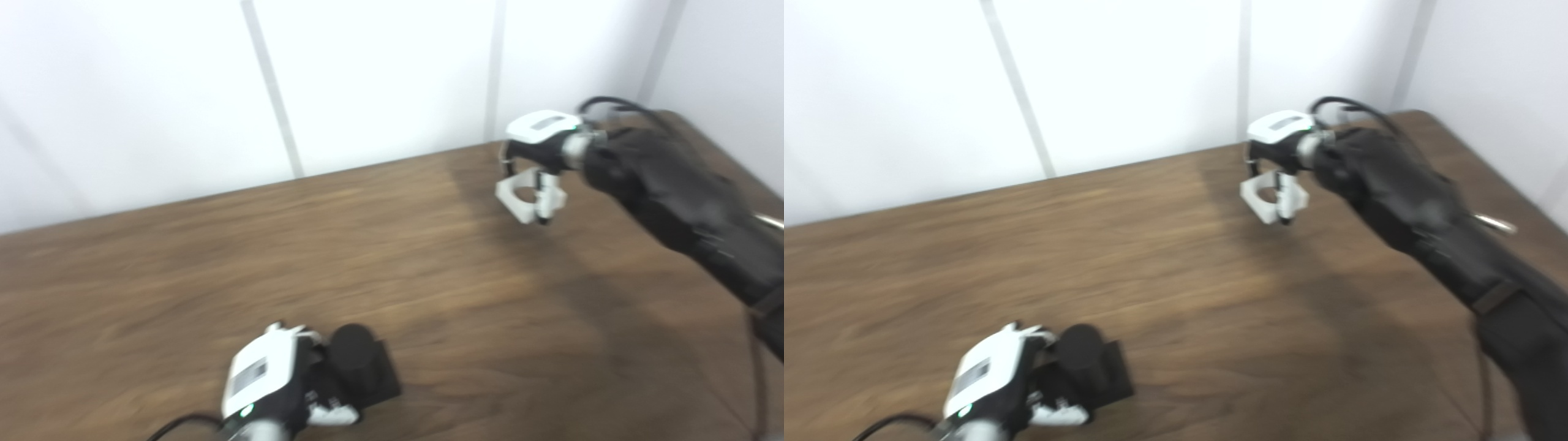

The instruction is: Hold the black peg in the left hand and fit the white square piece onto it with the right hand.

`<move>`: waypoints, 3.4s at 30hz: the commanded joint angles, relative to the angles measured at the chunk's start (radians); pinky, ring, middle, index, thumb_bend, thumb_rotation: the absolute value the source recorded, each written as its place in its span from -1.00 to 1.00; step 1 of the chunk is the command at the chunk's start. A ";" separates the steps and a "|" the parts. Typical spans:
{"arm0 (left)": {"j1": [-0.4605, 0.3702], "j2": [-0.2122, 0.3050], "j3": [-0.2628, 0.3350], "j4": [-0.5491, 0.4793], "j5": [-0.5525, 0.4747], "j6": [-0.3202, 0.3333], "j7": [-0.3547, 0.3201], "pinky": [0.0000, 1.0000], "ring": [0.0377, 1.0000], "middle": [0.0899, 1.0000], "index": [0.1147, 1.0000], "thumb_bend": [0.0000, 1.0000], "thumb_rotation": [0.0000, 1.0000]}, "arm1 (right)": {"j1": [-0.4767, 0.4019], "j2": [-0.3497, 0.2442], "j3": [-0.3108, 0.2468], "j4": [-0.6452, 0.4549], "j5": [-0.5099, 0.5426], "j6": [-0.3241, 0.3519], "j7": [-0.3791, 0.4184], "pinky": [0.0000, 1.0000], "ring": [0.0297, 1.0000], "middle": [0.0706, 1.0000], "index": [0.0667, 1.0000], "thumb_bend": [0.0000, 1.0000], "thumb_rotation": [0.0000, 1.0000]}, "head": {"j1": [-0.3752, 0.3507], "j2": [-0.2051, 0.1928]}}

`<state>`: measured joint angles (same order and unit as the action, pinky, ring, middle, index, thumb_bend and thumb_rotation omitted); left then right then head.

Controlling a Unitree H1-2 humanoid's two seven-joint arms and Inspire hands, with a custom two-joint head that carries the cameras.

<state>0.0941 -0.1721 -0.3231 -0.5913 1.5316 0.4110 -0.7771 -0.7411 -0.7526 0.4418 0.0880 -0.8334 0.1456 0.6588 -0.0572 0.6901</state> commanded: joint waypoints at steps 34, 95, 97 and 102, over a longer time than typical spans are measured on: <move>-0.038 -0.161 -0.073 0.112 0.105 0.028 -0.028 1.00 0.99 0.74 -0.17 0.04 -0.90 | 0.011 0.265 -0.034 -0.720 0.119 0.005 0.360 1.00 0.91 0.54 -0.11 0.05 -0.71 | 0.046 0.097; -0.017 -0.182 -0.117 0.129 0.117 0.049 0.017 1.00 0.97 0.69 -0.17 0.05 -0.90 | 0.080 0.443 0.050 -0.541 0.036 -0.150 0.255 1.00 0.83 0.50 -0.11 0.05 -0.73 | 0.073 0.096; -0.017 -0.180 -0.120 0.131 0.115 0.051 0.021 1.00 0.97 0.68 -0.17 0.05 -0.90 | 0.079 0.445 0.050 -0.528 0.035 -0.152 0.249 1.00 0.84 0.51 -0.11 0.05 -0.73 | 0.073 0.096; -0.018 -0.184 -0.122 0.135 0.120 0.051 0.023 1.00 0.97 0.68 -0.17 0.05 -0.90 | 0.074 0.443 0.048 -0.507 0.039 -0.154 0.246 1.00 0.83 0.50 -0.11 0.05 -0.73 | 0.076 0.097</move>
<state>0.0427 -0.1639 -0.3647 -0.5405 1.5971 0.4499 -0.7554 -0.6142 -0.3146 0.5075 -0.4125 -0.7928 0.0153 0.9425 0.0184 0.7869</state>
